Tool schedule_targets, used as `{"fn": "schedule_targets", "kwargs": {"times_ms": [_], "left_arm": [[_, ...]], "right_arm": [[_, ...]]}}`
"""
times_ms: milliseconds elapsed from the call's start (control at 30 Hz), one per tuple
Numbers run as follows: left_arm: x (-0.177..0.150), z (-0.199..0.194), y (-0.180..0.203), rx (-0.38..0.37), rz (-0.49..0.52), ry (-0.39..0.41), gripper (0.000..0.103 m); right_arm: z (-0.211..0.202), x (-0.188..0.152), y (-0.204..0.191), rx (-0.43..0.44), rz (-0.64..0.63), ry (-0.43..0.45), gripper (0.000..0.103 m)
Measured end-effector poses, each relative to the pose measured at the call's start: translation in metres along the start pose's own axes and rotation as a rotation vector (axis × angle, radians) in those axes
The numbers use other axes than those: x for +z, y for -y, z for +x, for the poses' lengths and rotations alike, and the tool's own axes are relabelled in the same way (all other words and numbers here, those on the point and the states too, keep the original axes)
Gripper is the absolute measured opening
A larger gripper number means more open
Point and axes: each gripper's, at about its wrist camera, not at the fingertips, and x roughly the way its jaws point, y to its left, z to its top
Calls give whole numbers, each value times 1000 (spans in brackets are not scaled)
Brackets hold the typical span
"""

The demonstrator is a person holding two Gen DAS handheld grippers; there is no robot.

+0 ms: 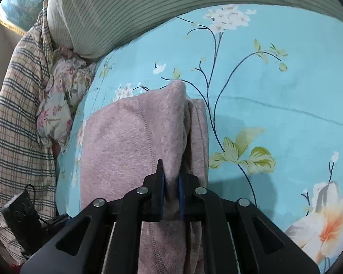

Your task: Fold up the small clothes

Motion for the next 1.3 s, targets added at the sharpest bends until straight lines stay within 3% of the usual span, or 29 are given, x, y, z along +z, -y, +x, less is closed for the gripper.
{"fn": "schedule_targets", "kwargs": {"times_ms": [67, 267, 367, 533, 700, 767, 867, 967, 1067, 1200, 1267, 1300], "left_arm": [[0, 0, -2, -6, -4, -4, 43], [-4, -14, -2, -16, 4, -1, 43], [-20, -28, 1, -39, 17, -5, 43], [-53, -43, 7, -74, 44, -44, 43], [-84, -38, 12, -75, 71, -100, 43], [-90, -31, 10, -44, 89, -116, 43], [-94, -23, -2, -39, 67, -135, 41], [-93, -22, -9, -38, 58, -138, 40], [-94, -21, -9, -28, 74, -144, 40], [-97, -16, -5, -11, 95, -158, 40], [-96, -15, -6, -4, 96, -162, 40], [-95, -15, -7, -3, 93, -163, 40]], "right_arm": [[-4, -1, 2, -7, 25, -6, 20], [-49, -37, -14, 35, -37, 45, 21], [-64, -71, -22, 40, -74, 9, 21], [-72, -122, -30, -23, -115, -45, 21], [-63, -149, -31, -41, -132, -82, 20], [-66, -150, -38, -5, -148, -73, 10], [-87, -149, -43, 87, -148, 12, 10], [-84, -148, -25, 22, -133, 1, 9], [-59, -159, 11, -84, -79, -71, 9], [-48, -169, 29, -98, -13, -81, 11], [-49, -168, 27, -121, -18, -84, 26], [-50, -168, 25, -141, -22, -92, 29]]}}
